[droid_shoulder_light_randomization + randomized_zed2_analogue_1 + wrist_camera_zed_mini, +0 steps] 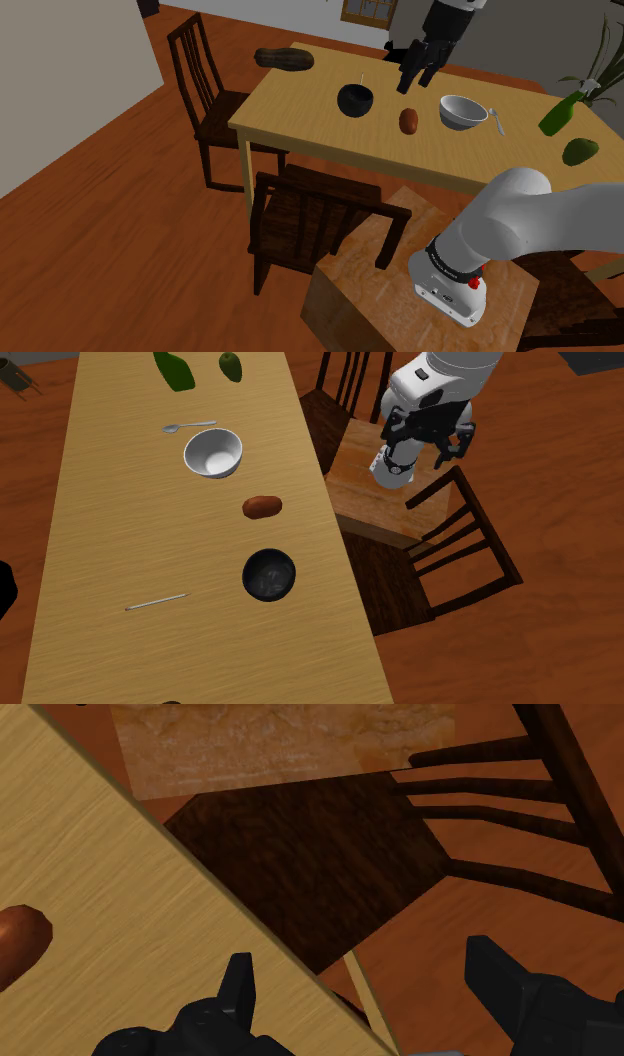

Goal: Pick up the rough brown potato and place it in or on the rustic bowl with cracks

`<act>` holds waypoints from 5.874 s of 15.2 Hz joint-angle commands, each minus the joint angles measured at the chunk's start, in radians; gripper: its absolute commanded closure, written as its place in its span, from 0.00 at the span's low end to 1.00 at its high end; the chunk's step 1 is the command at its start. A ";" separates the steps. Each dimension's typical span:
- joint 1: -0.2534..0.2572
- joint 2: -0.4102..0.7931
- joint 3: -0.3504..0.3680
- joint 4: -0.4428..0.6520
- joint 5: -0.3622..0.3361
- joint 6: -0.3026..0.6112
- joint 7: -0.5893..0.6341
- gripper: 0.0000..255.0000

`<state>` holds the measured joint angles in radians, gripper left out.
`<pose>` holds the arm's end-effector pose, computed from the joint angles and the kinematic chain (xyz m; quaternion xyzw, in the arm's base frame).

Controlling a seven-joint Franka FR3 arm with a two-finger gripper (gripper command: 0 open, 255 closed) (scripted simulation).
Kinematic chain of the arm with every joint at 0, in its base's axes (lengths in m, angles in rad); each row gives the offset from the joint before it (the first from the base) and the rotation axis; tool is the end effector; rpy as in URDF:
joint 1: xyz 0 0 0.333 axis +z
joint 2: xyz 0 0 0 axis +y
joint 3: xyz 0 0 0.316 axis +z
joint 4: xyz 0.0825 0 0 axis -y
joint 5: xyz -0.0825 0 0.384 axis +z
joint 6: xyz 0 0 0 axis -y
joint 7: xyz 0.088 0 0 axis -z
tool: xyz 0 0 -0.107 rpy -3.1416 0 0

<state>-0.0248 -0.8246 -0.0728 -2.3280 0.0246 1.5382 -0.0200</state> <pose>0.2919 -0.0340 0.6118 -0.9987 0.0269 -0.0186 0.0382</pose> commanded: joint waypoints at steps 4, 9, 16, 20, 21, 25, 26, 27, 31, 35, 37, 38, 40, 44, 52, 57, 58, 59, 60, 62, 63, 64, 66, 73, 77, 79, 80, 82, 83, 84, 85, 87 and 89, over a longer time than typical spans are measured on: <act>-0.031 0.077 -0.035 0.005 -0.016 0.063 0.012 0.00; -0.079 0.214 -0.096 0.028 -0.034 0.159 0.030 0.00; -0.137 0.416 -0.185 0.092 -0.036 0.274 0.049 0.00; -0.167 0.535 -0.238 0.142 -0.021 0.327 0.054 0.00; -0.174 0.565 -0.251 0.156 -0.015 0.339 0.054 0.00; -0.205 0.688 -0.302 0.217 0.017 0.379 0.052 0.00; -0.213 0.719 -0.314 0.233 0.027 0.388 0.051 0.00; -0.222 0.750 -0.326 0.250 0.038 0.396 0.049 0.00; -0.261 0.875 -0.368 0.323 0.090 0.420 0.040 0.00; -0.309 1.001 -0.402 0.402 0.150 0.433 0.031 0.00; -0.337 1.064 -0.415 0.444 0.182 0.436 0.027 0.00; -0.349 1.088 -0.419 0.461 0.194 0.436 0.026 0.00; -0.349 1.095 -0.416 0.443 0.200 0.461 0.022 0.00; -0.349 1.114 -0.410 0.410 0.214 0.509 0.013 0.00; -0.349 1.122 -0.407 0.399 0.220 0.528 0.009 0.00; -0.349 1.121 -0.407 0.398 0.220 0.527 0.009 1.00; -0.349 1.121 -0.407 0.398 0.220 0.527 0.009 1.00; -0.349 1.121 -0.407 0.398 0.220 0.527 0.009 1.00; -0.349 1.121 -0.407 0.399 0.220 0.527 0.009 1.00; -0.349 1.121 -0.407 0.398 0.220 0.527 0.009 1.00; -0.349 1.122 -0.407 0.399 0.220 0.528 0.009 1.00; -0.348 1.114 -0.409 0.403 0.215 0.517 0.013 1.00; -0.346 1.101 -0.412 0.414 0.206 0.494 0.020 1.00; -0.340 1.059 -0.420 0.459 0.179 0.414 0.043 1.00; -0.338 1.039 -0.424 0.490 0.166 0.367 0.054 1.00; -0.337 1.031 -0.425 0.507 0.160 0.343 0.059 1.00; -0.337 1.027 -0.426 0.516 0.157 0.331 0.062 1.00; -0.336 1.019 -0.427 0.534 0.153 0.307 0.066 1.00; -0.336 1.016 -0.427 0.544 0.150 0.294 0.069 1.00; -0.336 1.013 -0.428 0.553 0.148 0.282 0.071 1.00; -0.336 1.010 -0.428 0.564 0.146 0.270 0.073 1.00; -0.336 1.005 -0.429 0.584 0.143 0.244 0.077 1.00; -0.337 1.001 -0.430 0.606 0.140 0.219 0.080 1.00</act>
<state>-0.3612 0.1765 -0.5027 -1.7340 0.1652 1.7701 0.0583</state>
